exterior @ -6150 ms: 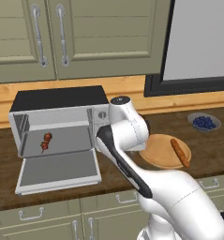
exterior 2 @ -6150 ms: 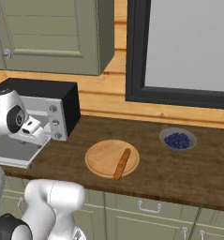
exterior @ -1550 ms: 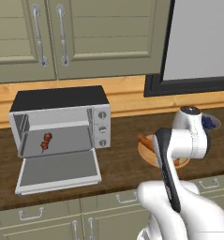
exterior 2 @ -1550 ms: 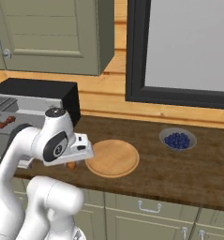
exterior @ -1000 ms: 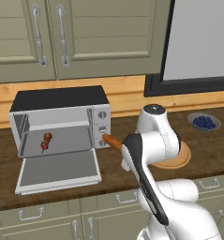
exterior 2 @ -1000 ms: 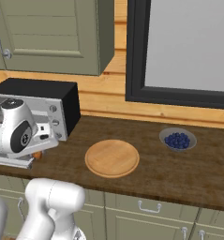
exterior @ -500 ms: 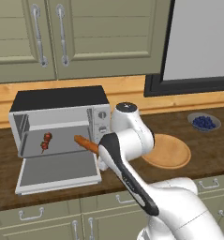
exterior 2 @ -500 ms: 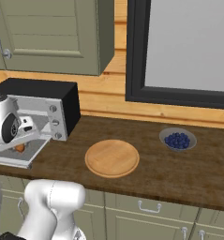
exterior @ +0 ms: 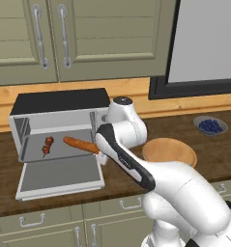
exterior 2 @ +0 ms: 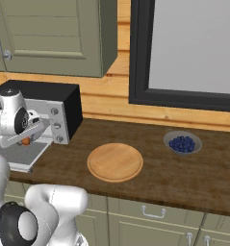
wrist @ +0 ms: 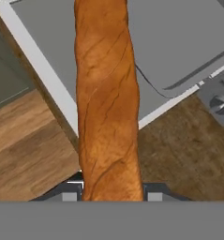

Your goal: Pick up the kebab skewer and baguette bread, and place them inside the toaster oven. Close the toaster oven door and start by setting the timer.

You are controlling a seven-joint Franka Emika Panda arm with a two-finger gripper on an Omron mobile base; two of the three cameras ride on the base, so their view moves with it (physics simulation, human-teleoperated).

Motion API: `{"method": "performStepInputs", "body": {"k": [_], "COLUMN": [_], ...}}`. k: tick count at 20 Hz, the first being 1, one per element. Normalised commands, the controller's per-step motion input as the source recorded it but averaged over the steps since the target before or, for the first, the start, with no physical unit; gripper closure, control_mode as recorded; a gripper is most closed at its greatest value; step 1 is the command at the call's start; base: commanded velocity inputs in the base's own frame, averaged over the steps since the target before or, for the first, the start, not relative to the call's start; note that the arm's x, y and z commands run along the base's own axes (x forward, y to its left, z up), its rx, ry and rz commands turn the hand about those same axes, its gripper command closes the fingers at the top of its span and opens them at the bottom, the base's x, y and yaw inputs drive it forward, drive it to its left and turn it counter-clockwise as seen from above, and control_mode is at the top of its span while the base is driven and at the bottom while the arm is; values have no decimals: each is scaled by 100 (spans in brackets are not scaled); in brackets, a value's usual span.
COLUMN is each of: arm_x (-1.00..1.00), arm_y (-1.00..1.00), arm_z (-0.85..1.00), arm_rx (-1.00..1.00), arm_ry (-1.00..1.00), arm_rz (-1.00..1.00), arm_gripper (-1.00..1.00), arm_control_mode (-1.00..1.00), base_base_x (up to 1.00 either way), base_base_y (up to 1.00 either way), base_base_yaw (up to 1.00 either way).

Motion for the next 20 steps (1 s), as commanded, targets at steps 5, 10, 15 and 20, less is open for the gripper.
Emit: {"method": "performStepInputs", "body": {"k": [5,10,15,20], "arm_x": [40,47,24,14], "arm_y": [39,20,25,27], "arm_z": [0,0,0,-4], "arm_rx": [0,0,0,0], "arm_ry": [0,-1,-5,-8], "arm_rz": [6,2,5,7], "arm_gripper": [100,100,100,100], "arm_control_mode": [-100,-100,-100,-100], "base_base_x": [0,0,0,0], "base_base_y": [0,0,0,0], "base_base_yaw": [0,0,0,0]}}
